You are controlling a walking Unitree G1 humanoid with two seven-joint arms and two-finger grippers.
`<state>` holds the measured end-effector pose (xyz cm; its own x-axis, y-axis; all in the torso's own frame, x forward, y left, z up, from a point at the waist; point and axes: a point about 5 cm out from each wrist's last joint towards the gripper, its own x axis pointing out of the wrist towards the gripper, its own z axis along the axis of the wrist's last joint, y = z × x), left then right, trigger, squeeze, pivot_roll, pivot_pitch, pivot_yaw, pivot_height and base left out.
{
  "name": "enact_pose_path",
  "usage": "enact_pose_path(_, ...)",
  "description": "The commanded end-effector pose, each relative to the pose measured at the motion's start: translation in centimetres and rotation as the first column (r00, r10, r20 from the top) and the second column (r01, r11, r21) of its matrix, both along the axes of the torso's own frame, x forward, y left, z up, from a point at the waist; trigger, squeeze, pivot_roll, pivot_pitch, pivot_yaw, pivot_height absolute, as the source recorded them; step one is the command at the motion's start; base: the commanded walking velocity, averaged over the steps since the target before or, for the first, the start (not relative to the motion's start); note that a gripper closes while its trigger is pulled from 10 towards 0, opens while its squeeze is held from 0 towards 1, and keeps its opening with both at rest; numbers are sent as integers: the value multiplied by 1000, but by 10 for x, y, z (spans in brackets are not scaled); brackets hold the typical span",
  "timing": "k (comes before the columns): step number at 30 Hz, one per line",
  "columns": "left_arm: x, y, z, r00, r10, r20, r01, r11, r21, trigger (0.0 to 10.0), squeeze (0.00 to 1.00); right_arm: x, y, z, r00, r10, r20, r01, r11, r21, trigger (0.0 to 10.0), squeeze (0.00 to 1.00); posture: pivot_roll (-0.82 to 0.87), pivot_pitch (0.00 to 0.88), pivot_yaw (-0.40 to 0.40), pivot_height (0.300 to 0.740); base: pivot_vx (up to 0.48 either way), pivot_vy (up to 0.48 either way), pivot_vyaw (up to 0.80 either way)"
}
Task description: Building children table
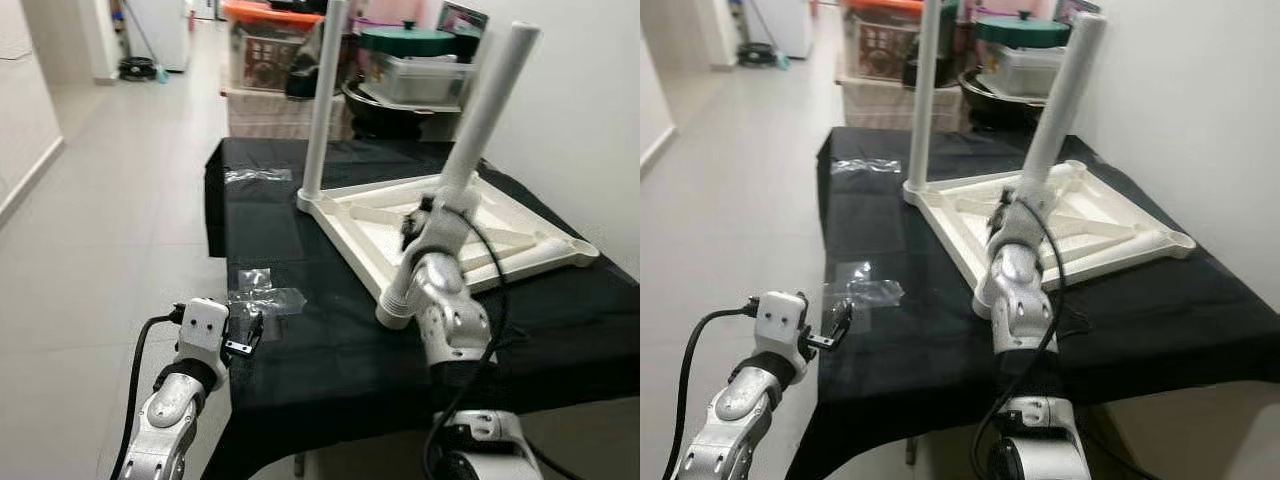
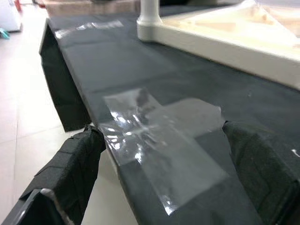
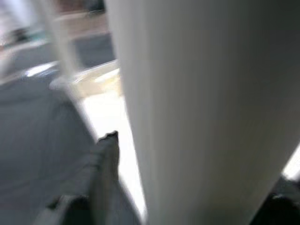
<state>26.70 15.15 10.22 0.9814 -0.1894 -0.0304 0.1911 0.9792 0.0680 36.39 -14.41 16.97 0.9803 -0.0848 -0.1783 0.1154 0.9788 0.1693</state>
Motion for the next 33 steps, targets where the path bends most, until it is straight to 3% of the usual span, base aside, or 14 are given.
enact_pose_path(1,-2,-2,-4,1000,-3,-16,3,1000,1,10000,0,7,-3,14,992,116,44,-117,992,43,10000,0,64,0,-118,740,0,0,0)
enact_pose_path(6,-3,-3,-4,1000,-4,-16,4,1000,-1,10000,0,12,-17,32,924,354,149,-357,934,-2,10000,0,65,0,-122,740,0,0,0)
enact_pose_path(8,-2,-3,-4,1000,-4,-14,4,1000,-2,10000,0,10,-37,38,818,553,159,-545,833,-91,10000,0,69,0,-124,740,0,0,0)
enact_pose_path(11,-2,-1,-3,1000,-4,-12,4,1000,2,10000,0,7,-56,37,760,641,107,-626,766,-145,10000,0,65,0,-120,740,0,0,0)
enact_pose_path(12,-1,0,-3,1000,-5,-12,5,1000,4,10000,0,9,-62,37,759,645,90,-630,763,-147,2392,0,59,0,-114,740,0,0,0)
enact_pose_path(13,-1,0,-3,1000,-6,-13,6,1000,5,10000,0,11,-63,37,768,634,92,-621,772,-140,2392,0,59,0,-114,740,0,0,0)
enact_pose_path(14,0,-1,-3,1000,-8,-12,8,1000,5,10000,0,15,-65,32,813,578,66,-569,813,-122,0,0,62,0,-114,740,0,0,0)
enact_pose_path(19,0,-3,-2,1000,-11,-10,11,1000,4,10000,0,22,-67,21,881,473,-6,-470,874,-122,0,0,67,0,-113,740,0,0,0)
enact_pose_path(20,0,-3,-2,1000,-13,-9,13,1000,3,10000,0,24,-72,8,981,192,-42,-195,977,-86,0,0,71,0,-112,740,0,0,0)
enact_pose_path(23,0,-3,-2,1000,-14,-9,14,1000,3,10000,0,23,-75,-2,996,-10,-86,5,998,-66,0,0,71,0,-112,740,0,0,0)
enact_pose_path(25,-2,-2,-2,1000,-13,-10,13,1000,6,10000,0,2,-51,-24,956,-252,-147,251,968,-27,0,0,81,0,-111,740,0,0,0)
enact_pose_path(31,-3,1,-1,1000,-10,-11,10,1000,11,10000,0,-29,-6,-29,976,-176,-132,175,984,-17,0,0,82,0,-113,740,0,0,0)
enact_pose_path(32,-3,2,-1,1000,-9,-12,9,1000,12,10000,0,-31,6,-24,991,-76,-110,75,997,-13,10000,0,82,0,-113,740,0,0,0)
enact_pose_path(33,-3,2,-1,1000,-9,-13,9,1000,12,10000,0,-30,13,-18,998,-5,-65,6,1000,6,10000,0,74,0,-112,740,0,0,0)
